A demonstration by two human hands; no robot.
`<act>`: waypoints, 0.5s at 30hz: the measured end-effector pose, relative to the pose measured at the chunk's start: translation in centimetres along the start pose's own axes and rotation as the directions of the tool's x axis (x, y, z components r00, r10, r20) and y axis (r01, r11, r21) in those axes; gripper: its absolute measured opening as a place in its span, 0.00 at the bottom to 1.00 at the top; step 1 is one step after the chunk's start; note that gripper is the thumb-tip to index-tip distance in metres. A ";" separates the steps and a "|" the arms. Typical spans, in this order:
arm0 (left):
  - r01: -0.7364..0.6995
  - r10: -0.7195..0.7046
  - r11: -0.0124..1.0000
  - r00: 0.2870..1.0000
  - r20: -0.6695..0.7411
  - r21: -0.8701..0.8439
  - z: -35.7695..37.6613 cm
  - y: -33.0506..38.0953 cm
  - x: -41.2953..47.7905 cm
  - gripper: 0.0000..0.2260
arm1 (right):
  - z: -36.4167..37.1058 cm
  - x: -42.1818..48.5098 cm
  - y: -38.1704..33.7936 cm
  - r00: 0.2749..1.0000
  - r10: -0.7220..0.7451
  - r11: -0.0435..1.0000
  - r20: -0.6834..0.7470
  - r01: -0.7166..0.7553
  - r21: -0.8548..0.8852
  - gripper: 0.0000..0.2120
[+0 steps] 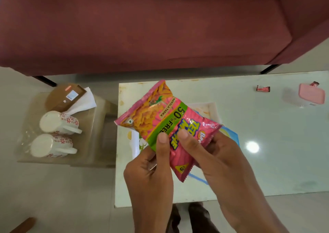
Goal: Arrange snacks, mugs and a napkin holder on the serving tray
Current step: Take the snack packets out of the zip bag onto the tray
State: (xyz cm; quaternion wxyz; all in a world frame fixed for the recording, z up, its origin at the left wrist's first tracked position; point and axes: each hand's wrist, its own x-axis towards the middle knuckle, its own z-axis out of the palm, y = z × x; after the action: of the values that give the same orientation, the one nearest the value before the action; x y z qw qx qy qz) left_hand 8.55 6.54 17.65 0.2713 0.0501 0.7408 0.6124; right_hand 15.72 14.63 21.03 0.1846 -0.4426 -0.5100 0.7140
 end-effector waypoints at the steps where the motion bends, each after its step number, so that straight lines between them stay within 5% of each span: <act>1: 0.006 -0.007 1.000 1.000 -0.008 -0.016 -0.2 0.1 0.1 0.23 | -0.4 0.1 -0.4 1.000 -0.030 1.000 0.004 0.030 0.010 0.13; 4: -0.001 0.001 1.000 0.997 -0.079 -0.003 -0.6 0.2 0.5 0.26 | -2.8 0.7 -2.4 0.986 -0.154 0.988 -0.065 0.155 0.005 0.15; 7: -0.085 0.099 0.991 0.985 -0.144 0.100 -0.7 0.2 0.4 0.15 | -7.5 2.9 -4.2 0.952 -0.248 0.968 -0.179 0.235 -0.090 0.20; 10: -0.228 0.260 0.931 0.962 -0.080 0.284 -1.2 -0.2 -0.2 0.13 | -12.9 7.0 -3.4 0.917 -0.224 0.967 -0.329 0.166 -0.194 0.26; 15: -0.338 0.371 0.782 0.927 0.045 0.523 -1.8 -0.8 -2.0 0.18 | -18.5 15.6 4.5 0.940 -0.038 0.960 -0.339 -0.059 -0.273 0.17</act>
State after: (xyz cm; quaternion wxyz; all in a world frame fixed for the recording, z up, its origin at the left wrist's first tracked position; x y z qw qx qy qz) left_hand 9.60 3.99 17.76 0.1048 0.2415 0.8638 0.4296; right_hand 23.26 34.38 8.47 0.2020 -0.5838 -0.5634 0.5486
